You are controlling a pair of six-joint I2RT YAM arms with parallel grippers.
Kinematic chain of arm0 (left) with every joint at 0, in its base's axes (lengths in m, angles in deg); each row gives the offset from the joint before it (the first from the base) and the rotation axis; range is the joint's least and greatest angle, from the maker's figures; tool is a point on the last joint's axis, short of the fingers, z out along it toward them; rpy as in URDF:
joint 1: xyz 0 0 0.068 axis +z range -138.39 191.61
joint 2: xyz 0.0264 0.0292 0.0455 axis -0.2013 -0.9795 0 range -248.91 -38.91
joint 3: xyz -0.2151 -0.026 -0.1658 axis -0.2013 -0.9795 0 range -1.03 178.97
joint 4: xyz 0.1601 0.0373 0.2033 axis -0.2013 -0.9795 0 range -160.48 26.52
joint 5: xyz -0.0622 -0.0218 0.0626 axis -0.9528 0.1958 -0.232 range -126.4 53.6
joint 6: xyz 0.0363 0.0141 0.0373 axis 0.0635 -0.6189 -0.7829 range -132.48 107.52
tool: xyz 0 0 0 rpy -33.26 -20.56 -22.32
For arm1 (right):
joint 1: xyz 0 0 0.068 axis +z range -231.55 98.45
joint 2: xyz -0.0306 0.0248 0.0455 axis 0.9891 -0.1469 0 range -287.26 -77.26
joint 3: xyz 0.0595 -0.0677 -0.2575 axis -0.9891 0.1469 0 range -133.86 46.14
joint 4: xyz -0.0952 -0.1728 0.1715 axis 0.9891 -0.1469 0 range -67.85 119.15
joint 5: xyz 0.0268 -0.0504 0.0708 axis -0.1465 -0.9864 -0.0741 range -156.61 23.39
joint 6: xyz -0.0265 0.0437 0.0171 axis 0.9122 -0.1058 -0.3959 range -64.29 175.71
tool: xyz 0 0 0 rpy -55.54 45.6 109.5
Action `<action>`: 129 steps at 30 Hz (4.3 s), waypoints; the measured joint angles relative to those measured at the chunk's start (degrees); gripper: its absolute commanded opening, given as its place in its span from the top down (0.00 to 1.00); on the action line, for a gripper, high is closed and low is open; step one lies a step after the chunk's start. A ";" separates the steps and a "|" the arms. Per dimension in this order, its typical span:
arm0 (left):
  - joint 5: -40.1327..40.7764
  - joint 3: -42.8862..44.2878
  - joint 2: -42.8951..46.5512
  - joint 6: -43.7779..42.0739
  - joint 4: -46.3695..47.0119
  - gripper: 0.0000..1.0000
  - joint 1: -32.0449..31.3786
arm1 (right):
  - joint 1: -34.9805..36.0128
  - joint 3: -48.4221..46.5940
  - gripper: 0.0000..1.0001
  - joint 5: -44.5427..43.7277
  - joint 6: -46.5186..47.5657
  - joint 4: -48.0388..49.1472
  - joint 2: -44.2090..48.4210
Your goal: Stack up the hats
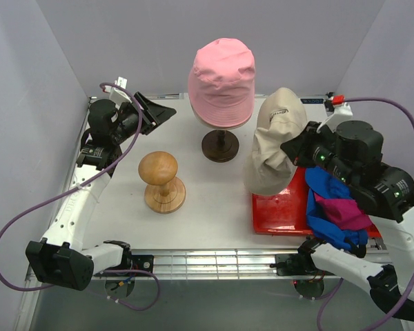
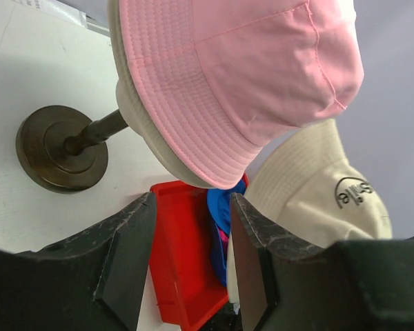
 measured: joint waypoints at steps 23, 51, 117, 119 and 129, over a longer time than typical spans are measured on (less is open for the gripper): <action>-5.97 0.04 -2.16 17.03 23.91 0.23 -9.62 | 0.00 -32.15 0.92 25.33 2.45 21.53 -17.46; -4.50 8.33 -10.19 29.77 42.47 0.38 -12.66 | -14.10 -33.68 0.92 40.87 -6.78 34.10 -26.12; -8.63 22.45 -24.28 34.14 44.11 1.00 -12.70 | -22.62 -32.33 0.92 43.34 -9.44 39.08 -30.14; -8.72 22.97 -24.65 33.44 43.87 1.00 -11.32 | -22.62 -32.33 0.92 42.40 -9.33 38.80 -31.06; -9.18 26.49 -31.01 32.11 44.30 1.00 -6.80 | -22.49 -32.37 0.92 38.80 -10.82 39.26 -35.63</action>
